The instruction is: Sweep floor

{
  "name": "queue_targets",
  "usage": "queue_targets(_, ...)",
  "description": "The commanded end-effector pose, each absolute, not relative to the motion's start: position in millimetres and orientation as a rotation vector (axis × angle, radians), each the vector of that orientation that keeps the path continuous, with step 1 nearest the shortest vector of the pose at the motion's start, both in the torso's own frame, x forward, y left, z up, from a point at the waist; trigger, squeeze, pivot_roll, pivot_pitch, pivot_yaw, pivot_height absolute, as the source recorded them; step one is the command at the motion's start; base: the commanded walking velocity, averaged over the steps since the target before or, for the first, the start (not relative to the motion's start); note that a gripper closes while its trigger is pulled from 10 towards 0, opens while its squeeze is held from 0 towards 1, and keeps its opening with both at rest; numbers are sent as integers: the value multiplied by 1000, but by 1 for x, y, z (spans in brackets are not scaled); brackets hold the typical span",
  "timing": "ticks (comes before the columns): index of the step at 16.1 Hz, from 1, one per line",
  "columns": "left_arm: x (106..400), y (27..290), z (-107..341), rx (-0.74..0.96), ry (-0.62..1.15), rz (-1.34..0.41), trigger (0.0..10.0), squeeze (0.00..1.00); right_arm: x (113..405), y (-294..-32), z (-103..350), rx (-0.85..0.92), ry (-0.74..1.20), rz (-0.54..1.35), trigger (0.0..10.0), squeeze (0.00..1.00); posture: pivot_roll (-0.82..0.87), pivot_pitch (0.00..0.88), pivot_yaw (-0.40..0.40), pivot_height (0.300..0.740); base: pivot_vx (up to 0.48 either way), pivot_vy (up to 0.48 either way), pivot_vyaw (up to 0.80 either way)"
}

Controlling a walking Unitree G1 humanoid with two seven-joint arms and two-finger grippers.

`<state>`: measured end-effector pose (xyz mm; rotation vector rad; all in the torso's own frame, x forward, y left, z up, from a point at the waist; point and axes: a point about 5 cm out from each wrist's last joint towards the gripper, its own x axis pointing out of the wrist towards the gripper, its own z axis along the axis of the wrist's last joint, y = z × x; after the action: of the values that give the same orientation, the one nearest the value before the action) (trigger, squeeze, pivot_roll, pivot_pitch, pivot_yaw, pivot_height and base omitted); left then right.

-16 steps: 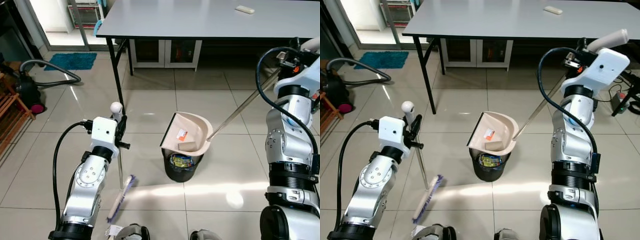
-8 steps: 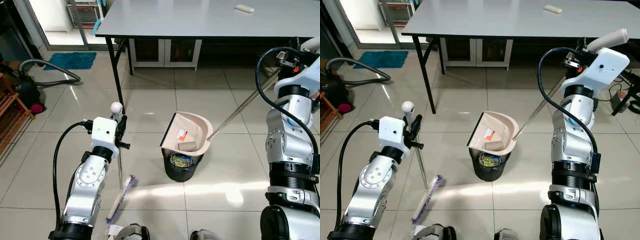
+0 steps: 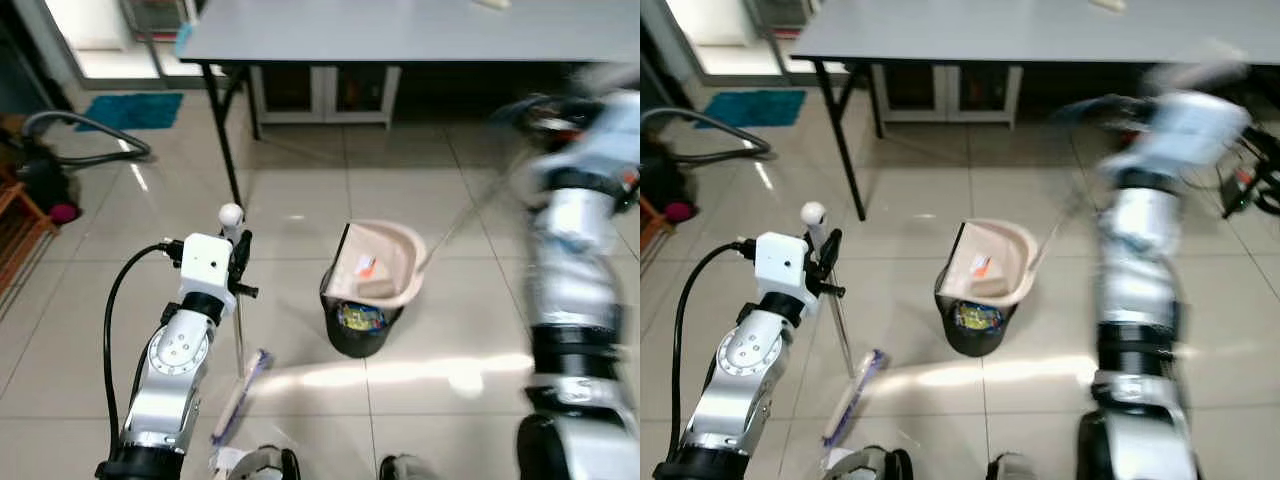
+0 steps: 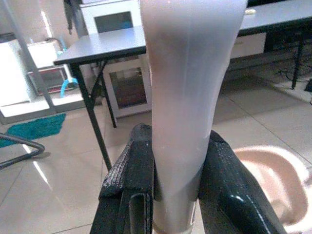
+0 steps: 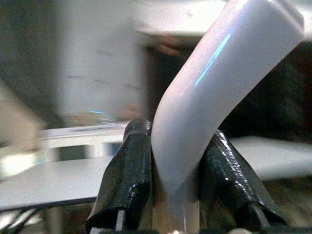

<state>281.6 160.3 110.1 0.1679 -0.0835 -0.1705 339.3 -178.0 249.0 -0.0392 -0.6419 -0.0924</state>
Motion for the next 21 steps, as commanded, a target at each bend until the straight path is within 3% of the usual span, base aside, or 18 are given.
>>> queue_targets(1,283,162,114,183,-98,-165,10000,0,331,-161,274,-87,-795,-11,10000,0,5,104,38,740,0,0,0)
queue_targets(11,282,161,113,187,-93,-167,10000,0,329,-151,271,-181,-832,41,10000,0,9,110,38,740,0,0,0)
queue_targets(21,283,162,113,190,-90,-170,10000,0,316,-112,247,-409,-851,257,10000,0,9,111,44,740,0,0,0)
